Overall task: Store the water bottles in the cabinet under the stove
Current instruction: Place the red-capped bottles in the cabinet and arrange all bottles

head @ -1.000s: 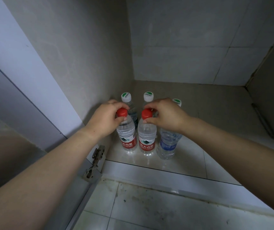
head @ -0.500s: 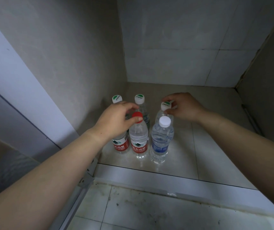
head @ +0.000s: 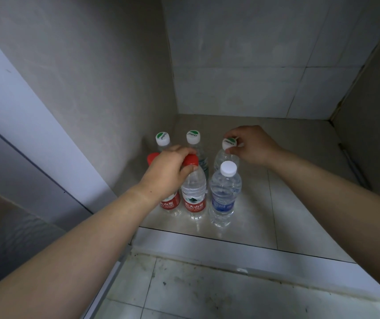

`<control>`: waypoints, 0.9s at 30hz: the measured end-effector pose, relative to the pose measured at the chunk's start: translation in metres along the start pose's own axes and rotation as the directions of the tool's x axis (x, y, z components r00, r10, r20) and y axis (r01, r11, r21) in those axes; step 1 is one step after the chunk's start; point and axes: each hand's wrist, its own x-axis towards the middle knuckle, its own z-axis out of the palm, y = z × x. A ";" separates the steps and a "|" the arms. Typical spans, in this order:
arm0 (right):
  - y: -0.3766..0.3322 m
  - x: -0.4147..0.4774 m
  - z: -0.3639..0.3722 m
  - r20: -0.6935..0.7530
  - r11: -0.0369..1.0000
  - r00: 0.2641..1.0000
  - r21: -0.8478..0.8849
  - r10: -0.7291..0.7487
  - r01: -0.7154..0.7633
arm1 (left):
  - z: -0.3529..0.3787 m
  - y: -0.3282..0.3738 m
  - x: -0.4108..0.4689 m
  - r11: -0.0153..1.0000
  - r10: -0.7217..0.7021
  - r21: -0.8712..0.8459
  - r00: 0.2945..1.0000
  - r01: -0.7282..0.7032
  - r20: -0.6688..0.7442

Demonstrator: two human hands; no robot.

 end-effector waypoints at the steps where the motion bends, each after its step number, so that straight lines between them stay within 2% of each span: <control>1: 0.000 0.000 0.000 0.004 1.000 1.000 -0.006 -0.001 0.001 | 0.000 0.000 -0.001 1.000 0.002 0.001 1.000 -0.002 -0.001; 14: 0.001 -0.008 -0.008 0.060 0.998 0.998 0.066 0.014 -0.018 | 0.009 0.001 -0.005 0.999 -0.037 0.022 0.998 0.038 -0.058; 17: -0.006 -0.019 -0.017 0.064 0.999 0.998 0.028 0.023 -0.025 | 0.003 0.004 -0.008 0.998 -0.022 0.055 1.000 0.023 -0.020; 22: -0.026 -0.047 -0.043 0.094 0.991 0.996 -0.133 -0.003 0.015 | -0.008 0.009 -0.010 0.986 0.015 0.165 0.996 -0.030 0.088; 27: -0.044 -0.094 -0.059 0.149 0.979 0.989 -0.202 0.024 0.006 | -0.030 0.024 -0.022 0.984 0.006 0.172 0.981 -0.039 0.192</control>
